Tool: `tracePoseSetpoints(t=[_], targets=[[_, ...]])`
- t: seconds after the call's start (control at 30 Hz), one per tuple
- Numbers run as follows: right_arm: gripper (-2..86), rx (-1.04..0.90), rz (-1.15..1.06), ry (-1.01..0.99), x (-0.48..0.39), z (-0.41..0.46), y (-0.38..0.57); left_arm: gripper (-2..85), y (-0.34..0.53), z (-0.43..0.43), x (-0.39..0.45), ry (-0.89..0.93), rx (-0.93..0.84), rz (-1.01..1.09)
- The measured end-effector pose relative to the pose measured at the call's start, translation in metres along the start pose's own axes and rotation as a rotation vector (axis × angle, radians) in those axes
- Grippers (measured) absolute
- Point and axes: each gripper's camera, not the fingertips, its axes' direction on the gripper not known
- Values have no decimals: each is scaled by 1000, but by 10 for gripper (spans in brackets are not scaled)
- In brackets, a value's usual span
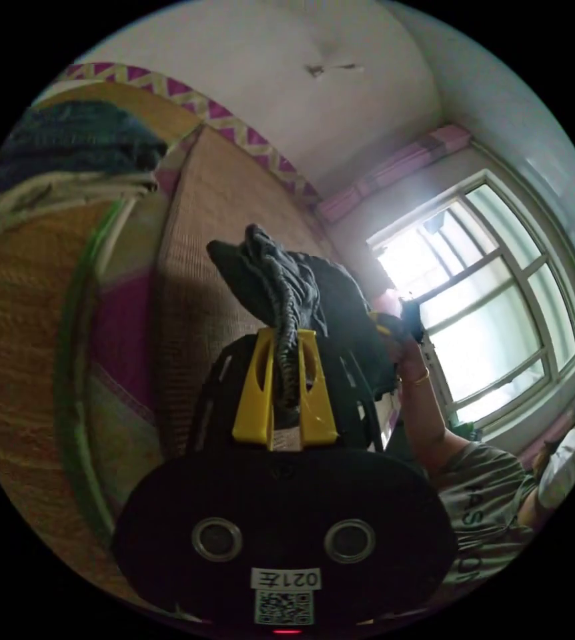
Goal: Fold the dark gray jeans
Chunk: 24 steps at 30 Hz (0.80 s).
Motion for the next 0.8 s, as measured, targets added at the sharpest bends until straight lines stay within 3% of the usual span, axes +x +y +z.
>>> tracePoseSetpoints(t=[0.23,0.43,0.53,0.63,0.8], targets=[[48,-39,-296,-2,-149,113,-160,54,-70,-185,-24,-200,256,-10],[66,56,-316,253,-217,229,-260,93,-107,-258,-115,-311,449,-200],[68,4,-337,292,-210,262,-250,93,-78,-277,-157,-406,487,-311],[64,-104,-390,296,-188,272,-209,83,-45,-290,-153,-416,514,-247],[61,-152,-426,371,-149,231,-113,56,1,-269,-97,-425,372,-95]])
